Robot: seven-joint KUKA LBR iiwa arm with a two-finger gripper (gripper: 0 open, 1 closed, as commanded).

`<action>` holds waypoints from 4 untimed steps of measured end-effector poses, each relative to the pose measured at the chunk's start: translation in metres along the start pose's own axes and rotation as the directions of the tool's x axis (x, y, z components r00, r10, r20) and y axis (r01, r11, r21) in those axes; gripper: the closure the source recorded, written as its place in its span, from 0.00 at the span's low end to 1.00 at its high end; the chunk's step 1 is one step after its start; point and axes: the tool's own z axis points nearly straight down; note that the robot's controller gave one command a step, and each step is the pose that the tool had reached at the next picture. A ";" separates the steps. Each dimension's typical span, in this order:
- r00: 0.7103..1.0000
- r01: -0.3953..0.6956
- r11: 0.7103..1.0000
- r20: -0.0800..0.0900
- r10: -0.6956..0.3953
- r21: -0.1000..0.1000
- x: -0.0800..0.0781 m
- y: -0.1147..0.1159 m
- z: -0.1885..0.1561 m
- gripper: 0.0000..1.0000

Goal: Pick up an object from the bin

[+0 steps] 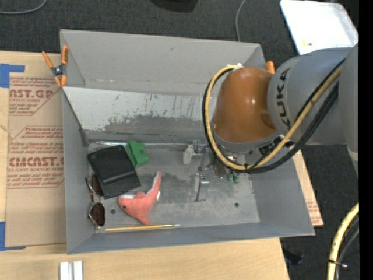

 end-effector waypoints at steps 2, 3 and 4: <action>0.982 -0.189 0.982 0.016 0.189 -0.003 -0.002 0.018 0.029 0.00; 0.953 -0.304 0.953 -0.002 0.304 0.001 -0.001 0.040 0.047 0.00; 1.000 -0.016 1.000 0.008 0.016 -0.001 -0.010 0.063 0.048 0.00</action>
Offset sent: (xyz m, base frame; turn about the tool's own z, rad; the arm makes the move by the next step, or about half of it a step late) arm -0.0050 0.0477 -0.0781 0.4037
